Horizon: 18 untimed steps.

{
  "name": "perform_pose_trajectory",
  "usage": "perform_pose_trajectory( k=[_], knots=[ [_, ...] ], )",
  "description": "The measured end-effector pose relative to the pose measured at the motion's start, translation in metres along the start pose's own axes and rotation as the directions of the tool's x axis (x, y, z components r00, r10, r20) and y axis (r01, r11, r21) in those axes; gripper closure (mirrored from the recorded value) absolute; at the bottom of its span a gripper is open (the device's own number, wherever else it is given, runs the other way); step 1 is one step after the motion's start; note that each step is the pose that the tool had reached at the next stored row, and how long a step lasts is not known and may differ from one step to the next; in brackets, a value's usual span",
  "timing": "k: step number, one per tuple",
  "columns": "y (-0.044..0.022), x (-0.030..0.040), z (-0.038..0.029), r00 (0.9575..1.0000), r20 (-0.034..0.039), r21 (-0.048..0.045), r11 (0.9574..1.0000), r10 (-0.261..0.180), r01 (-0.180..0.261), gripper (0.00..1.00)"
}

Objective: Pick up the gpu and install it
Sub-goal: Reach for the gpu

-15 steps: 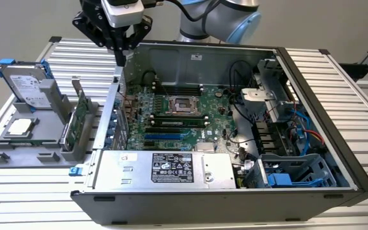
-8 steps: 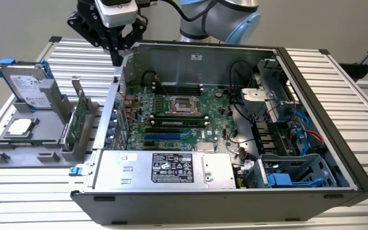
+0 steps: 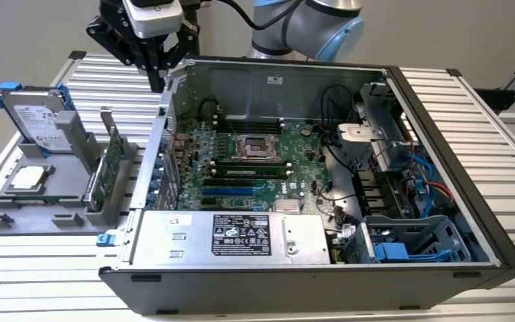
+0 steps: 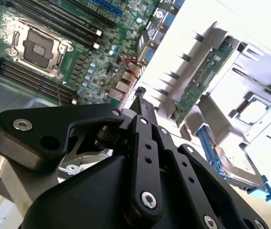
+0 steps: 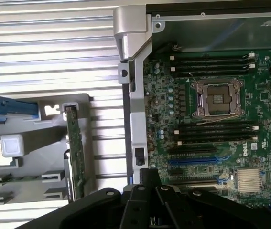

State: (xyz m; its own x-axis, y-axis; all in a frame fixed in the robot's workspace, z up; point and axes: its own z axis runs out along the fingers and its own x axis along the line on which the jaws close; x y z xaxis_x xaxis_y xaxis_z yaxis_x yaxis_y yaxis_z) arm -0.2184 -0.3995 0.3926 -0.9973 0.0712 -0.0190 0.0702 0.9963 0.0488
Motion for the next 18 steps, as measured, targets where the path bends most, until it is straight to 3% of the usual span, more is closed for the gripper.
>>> perform_pose_trajectory(
  k=[18],
  knots=[
    [-0.0014,0.0182,-0.0004,1.0,0.0,0.0,1.0,0.0,0.0,1.0]
  ],
)
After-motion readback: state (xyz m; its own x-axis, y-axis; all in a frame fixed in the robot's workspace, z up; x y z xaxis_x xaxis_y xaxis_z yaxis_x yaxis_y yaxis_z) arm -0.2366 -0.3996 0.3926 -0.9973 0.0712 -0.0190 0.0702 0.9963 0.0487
